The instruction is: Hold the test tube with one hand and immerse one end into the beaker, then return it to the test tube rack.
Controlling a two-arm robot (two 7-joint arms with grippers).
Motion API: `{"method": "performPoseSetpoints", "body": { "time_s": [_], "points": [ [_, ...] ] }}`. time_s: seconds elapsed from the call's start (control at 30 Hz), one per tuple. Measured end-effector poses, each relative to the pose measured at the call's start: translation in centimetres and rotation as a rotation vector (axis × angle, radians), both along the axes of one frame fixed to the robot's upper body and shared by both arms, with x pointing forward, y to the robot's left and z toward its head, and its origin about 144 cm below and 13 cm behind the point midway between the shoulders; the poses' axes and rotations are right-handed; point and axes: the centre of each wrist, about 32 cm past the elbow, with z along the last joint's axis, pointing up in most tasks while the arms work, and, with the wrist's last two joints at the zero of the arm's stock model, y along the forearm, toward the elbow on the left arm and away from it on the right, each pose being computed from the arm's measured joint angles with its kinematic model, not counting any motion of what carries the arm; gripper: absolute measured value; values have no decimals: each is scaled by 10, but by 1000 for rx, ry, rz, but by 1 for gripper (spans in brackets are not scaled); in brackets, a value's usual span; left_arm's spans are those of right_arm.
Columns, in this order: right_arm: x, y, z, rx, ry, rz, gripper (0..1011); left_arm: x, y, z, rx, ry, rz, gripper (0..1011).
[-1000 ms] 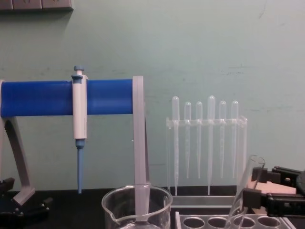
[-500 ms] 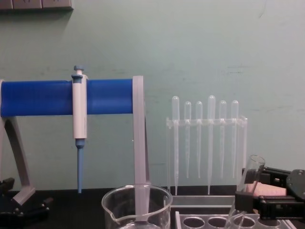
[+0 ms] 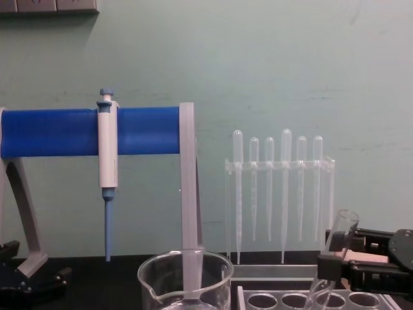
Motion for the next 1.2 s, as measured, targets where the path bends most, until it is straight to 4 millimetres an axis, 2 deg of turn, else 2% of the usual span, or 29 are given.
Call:
{"method": "performPoseSetpoints", "body": {
  "time_s": [0.13, 0.17, 0.23, 0.27, 0.37, 0.5, 0.57, 0.97, 1.2],
  "points": [
    [0, 0, 0, 0, 0, -1, 679, 0, 0, 0, 0, 0, 0, 1000],
    [0, 0, 0, 0, 0, -1, 622, 0, 0, 0, 0, 0, 0, 1000],
    [0, 0, 0, 0, 0, -1, 574, 0, 0, 0, 0, 0, 0, 1000],
    [0, 0, 0, 0, 0, -2, 511, 0, 0, 0, 0, 0, 0, 1000],
    [0, 0, 0, 0, 0, -2, 449, 0, 0, 0, 0, 0, 0, 1000],
    [0, 0, 0, 0, 0, -2, 285, 0, 0, 0, 0, 0, 0, 1000],
    [0, 0, 0, 0, -1, -3, 243, 0, 0, 0, 0, 0, 0, 1000],
    [0, 0, 1, -1, -1, -3, 238, 0, 0, 0, 0, 0, 0, 1000],
    [6, -2, 18, -44, -31, 32, 238, 0, 0, 0, 0, 0, 0, 1000]
  ]
}}
